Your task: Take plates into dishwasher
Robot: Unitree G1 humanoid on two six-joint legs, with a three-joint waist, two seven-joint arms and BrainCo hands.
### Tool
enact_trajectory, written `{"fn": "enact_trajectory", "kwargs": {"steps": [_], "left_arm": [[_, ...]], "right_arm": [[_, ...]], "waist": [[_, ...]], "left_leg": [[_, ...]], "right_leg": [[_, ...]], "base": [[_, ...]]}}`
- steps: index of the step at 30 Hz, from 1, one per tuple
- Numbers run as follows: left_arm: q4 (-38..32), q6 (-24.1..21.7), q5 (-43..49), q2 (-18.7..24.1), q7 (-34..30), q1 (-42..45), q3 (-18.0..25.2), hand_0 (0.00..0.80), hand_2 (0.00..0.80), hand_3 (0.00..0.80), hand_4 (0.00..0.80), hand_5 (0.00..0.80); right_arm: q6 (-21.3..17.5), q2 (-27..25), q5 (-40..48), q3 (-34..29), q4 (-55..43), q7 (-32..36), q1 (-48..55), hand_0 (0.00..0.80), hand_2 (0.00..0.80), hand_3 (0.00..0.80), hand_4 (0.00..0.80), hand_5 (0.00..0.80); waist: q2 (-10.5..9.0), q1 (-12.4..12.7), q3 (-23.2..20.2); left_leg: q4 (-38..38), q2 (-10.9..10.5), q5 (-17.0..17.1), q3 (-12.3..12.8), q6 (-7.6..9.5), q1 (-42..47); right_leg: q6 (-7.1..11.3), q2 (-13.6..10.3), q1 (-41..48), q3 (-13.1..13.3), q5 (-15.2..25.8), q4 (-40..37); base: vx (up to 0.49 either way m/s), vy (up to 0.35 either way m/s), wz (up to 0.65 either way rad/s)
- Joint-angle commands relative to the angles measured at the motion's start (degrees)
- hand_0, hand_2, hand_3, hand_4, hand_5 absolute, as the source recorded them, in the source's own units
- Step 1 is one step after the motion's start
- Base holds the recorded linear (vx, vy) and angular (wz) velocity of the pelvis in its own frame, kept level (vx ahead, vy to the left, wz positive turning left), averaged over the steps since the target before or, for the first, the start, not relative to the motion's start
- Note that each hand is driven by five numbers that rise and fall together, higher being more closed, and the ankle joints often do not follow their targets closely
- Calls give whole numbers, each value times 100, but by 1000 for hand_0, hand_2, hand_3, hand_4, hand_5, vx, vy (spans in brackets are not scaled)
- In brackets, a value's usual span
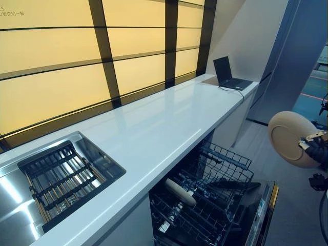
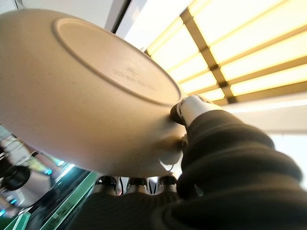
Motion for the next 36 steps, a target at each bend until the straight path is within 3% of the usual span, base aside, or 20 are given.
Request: {"fn": "enact_trajectory", "kwargs": {"steps": [1, 8, 14, 26, 36], "left_arm": [[32, 9, 178, 244, 77, -137, 103, 0, 0, 0, 0, 0], [-39, 72, 366, 227, -6, -176, -40, 0, 0, 0, 0, 0], [-217, 135, 430, 253, -79, -294, -258, 0, 0, 0, 0, 0], [-579, 294, 329, 288, -165, -640, -685, 0, 0, 0, 0, 0], [-708, 441, 445, 269, -249, -817, -956, 0, 0, 0, 0, 0]], "right_arm": [[-71, 175, -328, 126, -454, -205, -302, 800, 800, 800, 800, 800], [-177, 253, -1475, 684, -610, -376, -554, 800, 800, 800, 800, 800], [-315, -18, -2409, 1342, -668, -259, -853, 800, 800, 800, 800, 800], [-113, 276, -2526, 2518, 250, -429, -1686, 800, 800, 800, 800, 800], [218, 1038, -2349, 3164, 1308, -705, -2338, 800, 800, 800, 800, 800]], "waist": [[-475, 49, -110], [-414, 117, -72], [-381, 204, 19], [-306, 354, 289], [-205, 484, 451]], "left_leg": [[-21, -184, 173, -245, 313, -432], [-21, -204, 157, -304, 336, -439], [-21, -210, 165, -388, 365, -483], [-21, -238, 212, -554, 384, -595], [-15, -251, 259, -675, 367, -678]], "right_leg": [[277, -23, 512, 137, -617, 171], [287, -47, 456, 133, -636, 218], [291, -75, 360, 86, -687, 359], [293, -132, 212, -26, -704, 497], [282, -173, 176, -128, -680, 484]], "base": [[40, -6, 0], [27, -11, 0], [9, -10, 0], [-8, -8, 0], [-15, -27, 3]]}}
